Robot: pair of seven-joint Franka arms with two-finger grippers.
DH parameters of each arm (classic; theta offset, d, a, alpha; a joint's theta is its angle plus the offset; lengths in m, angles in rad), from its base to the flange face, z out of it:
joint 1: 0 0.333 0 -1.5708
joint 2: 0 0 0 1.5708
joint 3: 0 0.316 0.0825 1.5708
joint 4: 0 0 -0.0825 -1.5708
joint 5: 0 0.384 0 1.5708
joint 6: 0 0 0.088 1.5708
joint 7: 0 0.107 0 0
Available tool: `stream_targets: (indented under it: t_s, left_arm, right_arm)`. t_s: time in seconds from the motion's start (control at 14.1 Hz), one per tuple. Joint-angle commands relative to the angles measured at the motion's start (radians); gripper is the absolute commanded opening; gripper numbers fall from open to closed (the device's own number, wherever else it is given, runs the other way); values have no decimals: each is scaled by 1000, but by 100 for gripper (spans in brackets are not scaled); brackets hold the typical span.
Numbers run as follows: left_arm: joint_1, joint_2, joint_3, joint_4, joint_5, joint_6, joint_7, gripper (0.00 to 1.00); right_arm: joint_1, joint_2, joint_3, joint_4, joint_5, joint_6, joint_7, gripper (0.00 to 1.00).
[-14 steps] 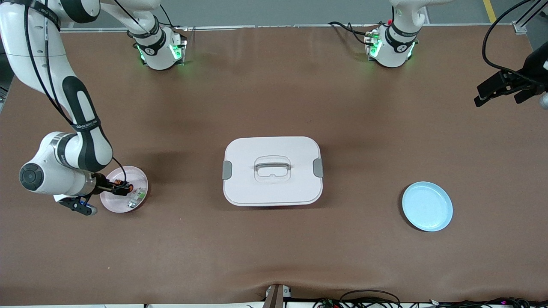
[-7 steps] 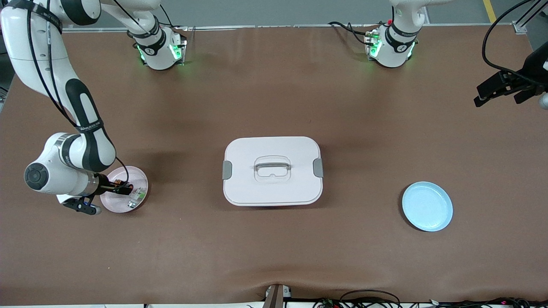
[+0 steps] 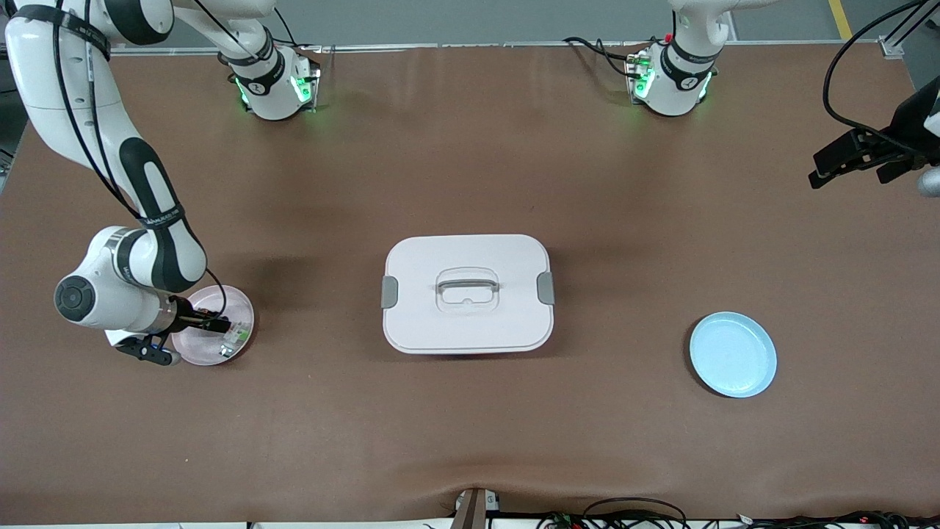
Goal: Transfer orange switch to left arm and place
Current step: 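Close the right gripper on the black-orange switch and lift it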
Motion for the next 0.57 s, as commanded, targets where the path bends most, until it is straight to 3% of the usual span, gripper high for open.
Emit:
stream_targets:
  t_s: [0.0, 0.42, 0.5]
  left_arm:
    - [2, 0, -1, 9, -13, 4, 21, 100]
    - [0, 0, -8, 7, -13, 4, 21, 100]
    - [0, 1, -8, 9, -13, 6, 21, 100]
  right_arm:
    - [2, -12, 0, -21, 12, 5, -11, 100]
    - [2, -20, 0, -30, 12, -5, -11, 100]
    - [2, -20, 0, -30, 12, -10, -11, 85]
